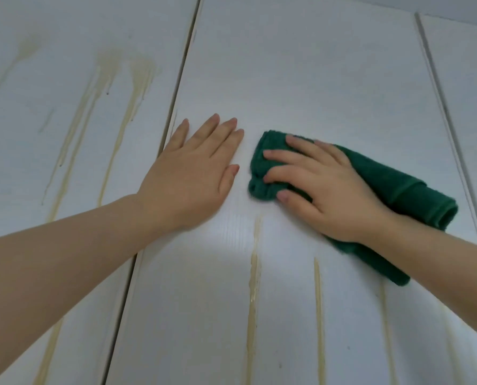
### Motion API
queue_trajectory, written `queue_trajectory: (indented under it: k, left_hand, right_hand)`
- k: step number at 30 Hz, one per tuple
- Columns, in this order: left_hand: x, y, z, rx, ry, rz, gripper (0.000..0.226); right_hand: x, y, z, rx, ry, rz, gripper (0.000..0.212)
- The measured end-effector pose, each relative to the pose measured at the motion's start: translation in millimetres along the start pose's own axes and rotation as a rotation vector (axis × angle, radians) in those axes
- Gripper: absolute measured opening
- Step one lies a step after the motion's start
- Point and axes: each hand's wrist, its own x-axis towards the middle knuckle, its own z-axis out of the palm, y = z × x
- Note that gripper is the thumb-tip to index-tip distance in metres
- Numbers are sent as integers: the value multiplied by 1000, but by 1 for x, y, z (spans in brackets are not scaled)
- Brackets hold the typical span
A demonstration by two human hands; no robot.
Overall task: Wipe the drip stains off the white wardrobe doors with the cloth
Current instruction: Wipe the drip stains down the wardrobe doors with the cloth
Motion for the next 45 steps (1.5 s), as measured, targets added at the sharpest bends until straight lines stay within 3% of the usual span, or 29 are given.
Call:
queue_trajectory:
  k: [2, 4, 8, 10, 14, 15, 16, 19, 21, 22, 26, 27, 28, 31, 32, 33, 37, 38, 39, 43, 45]
  left_hand:
    - [0, 0, 1, 2, 0, -2, 74]
    - [-1, 0, 1, -4, 8, -7, 73]
    - [-1, 0, 1, -15, 24, -8, 72]
    - [-1, 0, 1, -5, 19, -9, 71]
    - [-2, 2, 2, -10, 19, -15, 71]
    - [-2, 1, 1, -8, 20, -16, 71]
    - [-2, 1, 1, -10, 12, -18, 70]
    - [-5, 0, 0, -7, 4, 5, 71]
    - [-9, 2, -2, 8, -7, 27, 71]
    - [-10, 1, -2, 14, -18, 30, 71]
    - [-11, 2, -1, 10, -27, 19, 73]
    - [-11, 1, -2, 11, -32, 18, 73]
    - [-11, 1, -2, 9, -34, 21, 73]
    - [-10, 1, -3, -19, -15, 35, 71]
    - [-9, 1, -5, -18, -21, 38, 72]
    - [-9, 2, -5, -14, -33, 35, 73]
    - [-14, 7, -3, -9, -72, 20, 65]
    - [-16, 10, -3, -7, -86, 20, 60]
    - [-16, 11, -3, -11, -104, 16, 57]
    - [-15, 14, -8, -41, -145, -3, 56]
    - [-13, 17, -14, -33, -165, -2, 56]
  right_hand:
    - [20, 3, -2, 58, 58, 282, 36]
    - [20, -10, 1, 64, 101, 366, 34]
    - [-15, -35, 7, 78, 10, -129, 28]
    - [-7, -15, 2, 74, -3, -163, 26]
    - [27, -5, -4, 132, 151, 347, 22]
    - [25, -15, 0, 113, 163, 380, 24]
    - [16, -27, 5, 76, 154, 305, 26]
    - [-18, -44, 14, 109, 52, -188, 26]
    - [-17, -16, 5, 84, -10, -302, 28]
    - [-10, -1, 1, 55, -2, -229, 27]
    - [12, -3, -1, 56, 188, 438, 39]
    - [10, -17, 4, 38, 204, 464, 39]
    - [4, -31, 10, 16, 189, 362, 39]
    - [-15, -34, 13, 9, 34, -191, 40]
    - [-15, -18, 8, -10, -4, -247, 41]
    - [-13, -1, 4, -17, -12, -200, 40]
    - [-7, 4, 2, -32, 185, 494, 43]
    - [-9, -8, 6, -28, 204, 571, 43]
    - [-12, -23, 10, -33, 197, 535, 43]
    - [-35, -24, 9, -68, 24, -30, 43]
    - [-39, 5, 2, -89, 16, 14, 45]
